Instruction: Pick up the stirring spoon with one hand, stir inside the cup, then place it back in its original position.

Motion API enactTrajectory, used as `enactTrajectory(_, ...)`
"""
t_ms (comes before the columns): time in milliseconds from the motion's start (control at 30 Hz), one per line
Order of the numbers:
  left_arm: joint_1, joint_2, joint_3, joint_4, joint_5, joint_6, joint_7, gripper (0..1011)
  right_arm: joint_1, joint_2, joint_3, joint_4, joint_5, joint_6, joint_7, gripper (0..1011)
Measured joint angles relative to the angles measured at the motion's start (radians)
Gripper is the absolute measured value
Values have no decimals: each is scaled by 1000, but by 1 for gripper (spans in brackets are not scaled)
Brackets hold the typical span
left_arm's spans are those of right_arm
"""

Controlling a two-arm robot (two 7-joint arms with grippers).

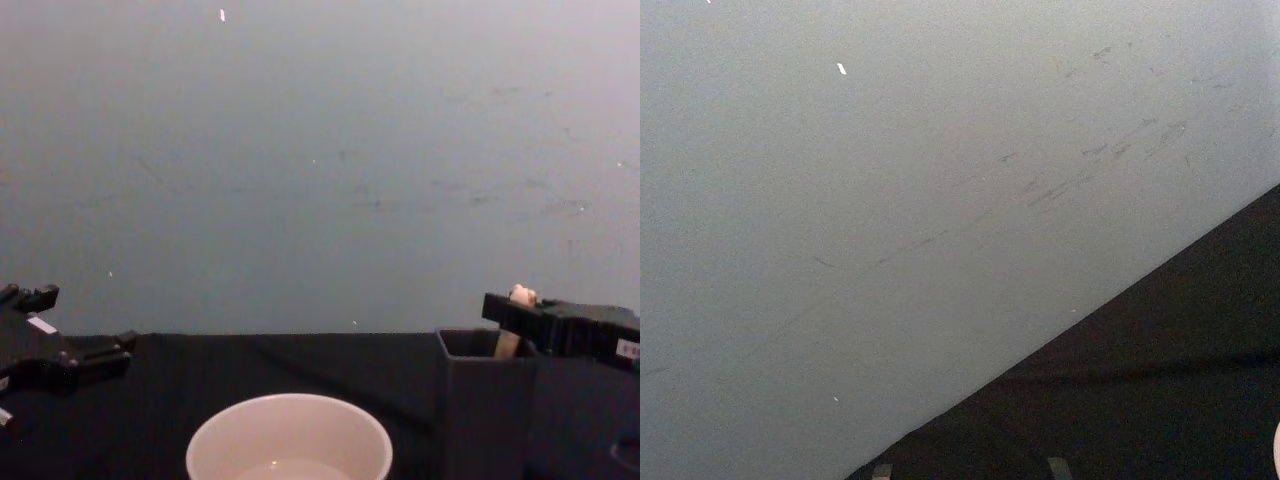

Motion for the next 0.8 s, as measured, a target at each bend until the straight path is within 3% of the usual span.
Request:
enactTrajectory(133, 0, 0, 0, 0, 0, 0, 0, 1001, 0, 0, 0, 0, 0, 0, 0, 218)
enactTrajectory(467, 0, 0, 0, 0, 0, 0, 0, 1001, -2, -3, 2, -3, 0, 0, 7, 214)
enactTrajectory(800, 0, 0, 0, 0, 0, 0, 0, 1001, -6, -6, 29, -52, 4, -4, 19, 214)
